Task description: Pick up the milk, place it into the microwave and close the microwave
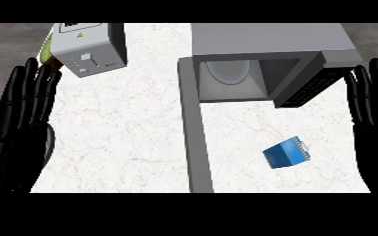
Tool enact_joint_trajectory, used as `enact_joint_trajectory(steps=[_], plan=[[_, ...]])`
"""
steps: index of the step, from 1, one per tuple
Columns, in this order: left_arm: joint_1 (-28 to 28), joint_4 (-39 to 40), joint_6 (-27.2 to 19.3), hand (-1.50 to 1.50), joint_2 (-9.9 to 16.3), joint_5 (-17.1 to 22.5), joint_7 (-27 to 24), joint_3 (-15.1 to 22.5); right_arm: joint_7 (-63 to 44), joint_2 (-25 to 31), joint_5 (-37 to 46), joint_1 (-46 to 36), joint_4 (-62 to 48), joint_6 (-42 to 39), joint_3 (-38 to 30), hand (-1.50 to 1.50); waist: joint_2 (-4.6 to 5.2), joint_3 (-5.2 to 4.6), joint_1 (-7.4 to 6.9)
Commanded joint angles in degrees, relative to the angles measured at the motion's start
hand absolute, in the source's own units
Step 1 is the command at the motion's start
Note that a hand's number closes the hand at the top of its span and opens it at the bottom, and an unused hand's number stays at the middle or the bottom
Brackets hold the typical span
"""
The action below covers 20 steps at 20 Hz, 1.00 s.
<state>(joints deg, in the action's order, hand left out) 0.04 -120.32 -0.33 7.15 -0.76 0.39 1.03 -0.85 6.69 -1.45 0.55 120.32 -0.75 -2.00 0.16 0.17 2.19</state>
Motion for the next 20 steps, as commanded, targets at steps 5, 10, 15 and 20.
enact_joint_trajectory(steps=[5, 10, 15, 20], plan=[[1.13, 1.2, 3.06, -1.5, 3.45, 7.07, 1.72, -9.63, 0.86, -3.72, 6.96, 9.97, 7.78, 2.01, 5.95, -1.5, -0.24, -0.18, -2.02], [0.01, 4.11, 2.09, -1.5, 1.71, 11.98, 6.44, -10.81, -4.01, -6.6, 1.87, 13.71, 11.26, 4.71, 22.3, -1.5, -0.34, -0.22, -2.09], [-8.79, -2.1, 3.76, -1.5, -0.45, 11.93, 4.64, -9.35, -2.25, -6.66, 7.2, 17.04, 12.6, 8.4, 28.96, -1.5, -0.29, -0.19, -2.34], [-14.12, -4.41, 3.34, -1.5, -4.35, 6.81, 1.28, -4.65, 3.38, -6.06, 7.66, 21.37, 11.15, 8.19, 25.28, -1.5, -0.24, -0.17, -2.21]])
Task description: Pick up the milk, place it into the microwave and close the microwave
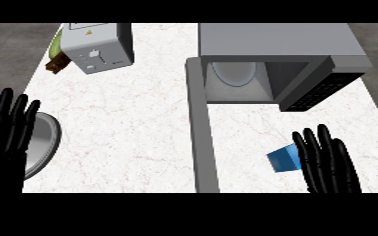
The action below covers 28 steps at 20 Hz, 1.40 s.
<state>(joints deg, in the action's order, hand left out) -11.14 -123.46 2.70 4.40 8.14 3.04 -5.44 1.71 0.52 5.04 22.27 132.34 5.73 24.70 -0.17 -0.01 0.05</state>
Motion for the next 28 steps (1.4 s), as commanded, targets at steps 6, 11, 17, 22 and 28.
enact_joint_trajectory(steps=[6, 11, 17, 22, 28], plan=[[-11.69, -6.62, 3.71, -1.5, -2.55, 0.34, -4.08, 1.95, 6.51, -0.5, 6.85, 5.01, -2.57, 7.41, -0.61, -1.5, -0.04, 0.01, -0.11], [-14.4, -6.07, 3.02, -1.5, -4.3, -3.35, -6.18, 5.87, 9.27, -0.51, 10.06, 2.68, -9.36, 11.78, -1.26, -1.5, 0.08, 0.01, -0.19], [-19.29, -7.05, 6.53, -1.5, -4.34, -2.04, -10.01, 3.93, 13.12, -0.52, 6.53, -2.04, -17.11, 14.8, -6.97, -1.5, 0.09, 0.02, -0.34], [-21.55, -8.14, 8.82, -1.5, -4.04, 1.05, -10.31, 0.9, 14.23, 1.96, 1.88, -1.89, -17.98, 11.89, -12.54, -1.5, 0.09, 0.02, -0.26], [-27.4, -9.44, 12.9, -1.5, -2.41, 5.79, -14.15, -2.81, 20.23, 1.62, 2.04, -1.05, -24.88, 14.0, -16.03, -1.5, 0.0, 0.0, -0.6]])
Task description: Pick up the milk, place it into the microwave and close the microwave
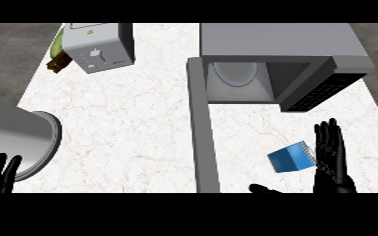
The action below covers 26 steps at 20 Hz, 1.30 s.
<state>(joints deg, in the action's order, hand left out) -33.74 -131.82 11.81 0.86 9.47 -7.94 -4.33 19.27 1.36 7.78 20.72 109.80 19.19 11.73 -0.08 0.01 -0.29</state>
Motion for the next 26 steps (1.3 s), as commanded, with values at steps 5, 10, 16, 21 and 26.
enact_joint_trajectory(steps=[5, 10, 16, 21, 26], plan=[[0.66, 1.71, 2.05, -1.5, 0.29, 1.42, -0.69, -2.16, 10.07, 0.76, -3.88, 0.49, -10.26, -0.94, -6.27, -1.5, 0.02, 0.0, 0.22], [-0.1, -1.75, -0.05, -1.5, -0.84, -1.46, 1.27, 2.19, 11.81, 4.34, -8.91, -3.02, -17.64, -6.61, -12.32, -1.5, 0.06, 0.02, 0.11], [-0.31, -1.56, 0.51, -1.5, -0.02, 1.69, 0.66, -1.27, 15.54, 6.13, -8.8, -3.04, -23.87, -10.26, -13.95, -1.5, 0.03, 0.01, 0.03], [-11.23, -6.77, 2.69, -1.5, -0.85, 1.25, -3.4, 2.07, 14.15, 6.9, -10.13, -6.43, -27.49, -11.36, -16.3, -1.5, -0.07, 0.01, -0.55], [0.98, 0.32, 0.66, -1.5, 0.65, 1.05, -0.73, -1.38, 18.77, 7.26, -7.23, -10.65, -37.63, -10.61, -17.72, -1.5, 0.08, 0.01, 0.02]])
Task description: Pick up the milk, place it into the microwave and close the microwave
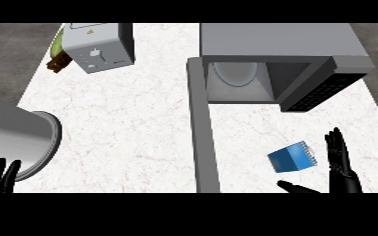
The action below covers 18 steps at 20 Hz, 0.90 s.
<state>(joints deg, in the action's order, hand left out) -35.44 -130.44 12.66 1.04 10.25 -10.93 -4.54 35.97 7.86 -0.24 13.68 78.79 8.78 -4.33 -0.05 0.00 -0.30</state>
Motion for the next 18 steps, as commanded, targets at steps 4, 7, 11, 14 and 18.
enact_joint_trajectory(steps=[4, 7, 11, 14, 18], plan=[[0.69, 1.96, 0.44, -1.5, -1.0, -0.82, -1.39, 0.21, 9.03, 0.82, -1.3, -4.27, -14.68, -3.92, -3.58, -1.5, 0.01, 0.02, 0.0], [0.61, 1.28, 0.57, -1.5, -1.02, -0.55, 0.53, -0.01, 8.56, 0.73, -0.55, -8.28, -19.59, -3.78, -3.81, -1.5, 0.03, 0.01, -0.05], [-3.79, -0.18, 1.66, -1.5, -1.03, -1.79, -2.84, 0.3, 9.94, 0.7, -0.36, -8.23, -21.16, -6.2, -2.91, -1.5, -0.03, 0.0, -0.13], [1.88, 4.14, 1.58, -1.5, -0.4, -0.19, -1.59, -3.17, 9.64, 1.72, -1.74, -13.26, -26.56, -8.84, -4.26, -1.5, 0.03, 0.01, -0.07], [-2.29, 1.16, 1.36, -1.5, -1.0, -1.48, -1.75, 0.93, 14.06, 0.95, -1.93, -12.18, -29.96, -9.03, -5.0, -1.5, -0.01, 0.0, -0.08]])
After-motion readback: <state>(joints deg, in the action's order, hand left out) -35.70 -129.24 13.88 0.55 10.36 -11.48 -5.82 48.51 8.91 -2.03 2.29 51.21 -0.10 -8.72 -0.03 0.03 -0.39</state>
